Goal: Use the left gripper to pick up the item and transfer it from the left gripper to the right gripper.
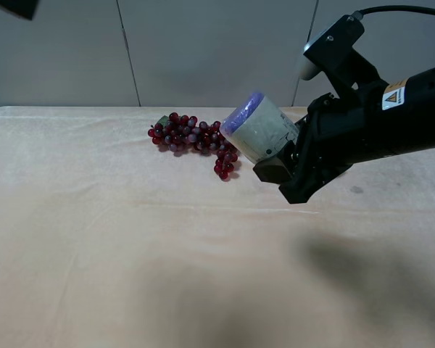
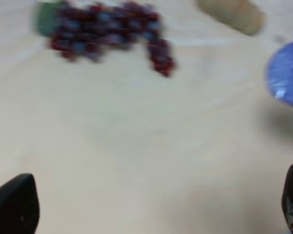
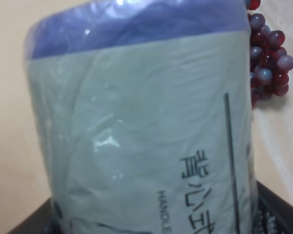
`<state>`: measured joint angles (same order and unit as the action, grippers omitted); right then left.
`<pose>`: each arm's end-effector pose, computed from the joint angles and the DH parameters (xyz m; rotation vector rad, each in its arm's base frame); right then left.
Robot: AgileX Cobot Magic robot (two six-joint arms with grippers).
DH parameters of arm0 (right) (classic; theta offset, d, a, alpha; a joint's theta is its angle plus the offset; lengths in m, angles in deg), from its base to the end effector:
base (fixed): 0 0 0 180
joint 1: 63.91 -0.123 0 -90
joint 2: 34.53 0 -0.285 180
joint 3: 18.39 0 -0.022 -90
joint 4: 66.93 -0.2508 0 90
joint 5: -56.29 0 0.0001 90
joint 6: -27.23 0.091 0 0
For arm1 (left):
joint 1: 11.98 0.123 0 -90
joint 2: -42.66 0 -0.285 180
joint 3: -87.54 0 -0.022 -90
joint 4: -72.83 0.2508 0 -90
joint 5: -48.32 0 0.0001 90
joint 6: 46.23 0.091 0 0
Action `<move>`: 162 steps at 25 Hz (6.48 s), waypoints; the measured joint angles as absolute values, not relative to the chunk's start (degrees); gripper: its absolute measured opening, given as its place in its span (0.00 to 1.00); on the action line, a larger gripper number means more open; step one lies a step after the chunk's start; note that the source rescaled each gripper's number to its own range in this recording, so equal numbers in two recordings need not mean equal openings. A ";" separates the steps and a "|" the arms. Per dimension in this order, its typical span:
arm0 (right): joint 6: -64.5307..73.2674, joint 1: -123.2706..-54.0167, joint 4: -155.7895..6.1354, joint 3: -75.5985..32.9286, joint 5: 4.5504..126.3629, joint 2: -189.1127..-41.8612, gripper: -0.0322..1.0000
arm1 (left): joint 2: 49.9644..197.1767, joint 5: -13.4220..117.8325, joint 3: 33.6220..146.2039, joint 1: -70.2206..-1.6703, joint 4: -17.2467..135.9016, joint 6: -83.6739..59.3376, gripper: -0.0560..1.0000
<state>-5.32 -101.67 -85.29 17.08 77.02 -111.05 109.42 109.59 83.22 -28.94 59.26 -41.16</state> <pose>0.1849 0.1561 0.2664 -1.0863 2.0458 0.3289 0.1707 -0.0716 0.4277 0.4165 2.2745 -0.4038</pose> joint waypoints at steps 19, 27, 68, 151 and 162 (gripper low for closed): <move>-4.65 -101.67 -85.41 17.08 78.46 -111.05 0.04 | 60.18 111.06 52.04 -28.94 73.61 -46.70 1.00; -3.59 -101.67 -85.41 17.08 78.47 -111.05 0.04 | 50.56 112.29 45.04 -28.94 73.66 -48.25 1.00; 9.66 -101.67 -85.60 17.08 89.53 -117.49 0.04 | 50.07 109.16 38.80 -0.27 73.42 -48.31 0.98; 27.23 -97.88 -67.73 17.51 124.59 -73.01 1.00 | 50.07 108.78 38.80 -0.27 73.42 -48.31 0.98; 28.72 -97.88 -66.57 27.91 120.06 -53.52 1.00 | 50.07 108.55 38.80 -0.27 73.42 -48.31 0.98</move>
